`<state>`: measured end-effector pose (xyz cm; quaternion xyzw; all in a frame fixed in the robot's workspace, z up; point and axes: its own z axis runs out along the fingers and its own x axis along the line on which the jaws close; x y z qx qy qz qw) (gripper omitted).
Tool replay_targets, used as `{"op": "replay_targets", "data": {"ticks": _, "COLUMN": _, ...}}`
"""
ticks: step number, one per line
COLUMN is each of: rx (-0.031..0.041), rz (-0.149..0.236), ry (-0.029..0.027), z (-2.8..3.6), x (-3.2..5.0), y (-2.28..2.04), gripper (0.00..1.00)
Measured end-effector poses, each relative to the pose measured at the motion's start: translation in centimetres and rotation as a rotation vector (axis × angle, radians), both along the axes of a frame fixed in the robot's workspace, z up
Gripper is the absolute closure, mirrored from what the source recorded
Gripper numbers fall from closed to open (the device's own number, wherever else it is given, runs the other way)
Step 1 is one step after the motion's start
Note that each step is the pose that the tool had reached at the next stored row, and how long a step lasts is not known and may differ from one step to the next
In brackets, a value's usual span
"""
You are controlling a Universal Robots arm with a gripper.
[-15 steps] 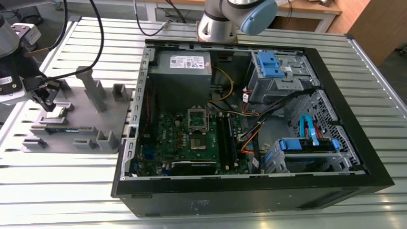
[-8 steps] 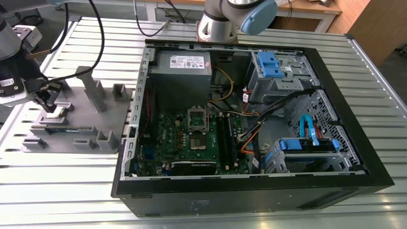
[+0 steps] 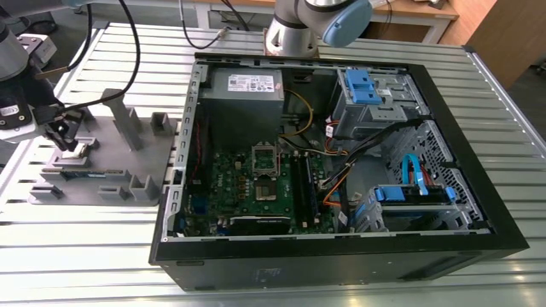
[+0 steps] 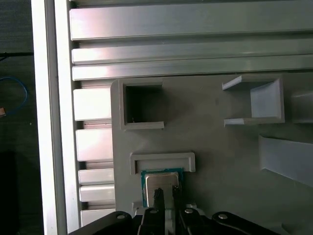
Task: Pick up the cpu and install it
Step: 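Pick up the cpu and move it towards the insertion slot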
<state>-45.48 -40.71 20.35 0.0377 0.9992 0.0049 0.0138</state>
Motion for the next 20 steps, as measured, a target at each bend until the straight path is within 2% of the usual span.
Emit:
{"op": "replay_targets", "data": {"ticks": 2, "rx": 0.0, "rz": 0.0, "ry": 0.0, "z": 0.0, "x": 0.0, "y": 0.0, "gripper": 0.71}}
{"op": "replay_targets", "data": {"ticks": 5, "rx": 0.0, "rz": 0.0, "ry": 0.0, "z": -0.01, "x": 0.0, "y": 0.0, "gripper": 0.65}}
{"op": "replay_targets", "data": {"ticks": 7, "rx": 0.0, "rz": 0.0, "ry": 0.0, "z": -0.01, "x": 0.0, "y": 0.0, "gripper": 0.53}}
{"op": "replay_targets", "data": {"ticks": 9, "rx": 0.0, "rz": 0.0, "ry": 0.0, "z": -0.01, "x": 0.0, "y": 0.0, "gripper": 0.53}}
{"op": "replay_targets", "data": {"ticks": 10, "rx": 0.0, "rz": 0.0, "ry": 0.0, "z": -0.01, "x": 0.0, "y": 0.0, "gripper": 0.47}}
{"op": "replay_targets", "data": {"ticks": 20, "rx": -0.0001, "rz": 0.002, "ry": 0.0001, "z": -0.82, "x": 0.08, "y": 0.06, "gripper": 0.47}}
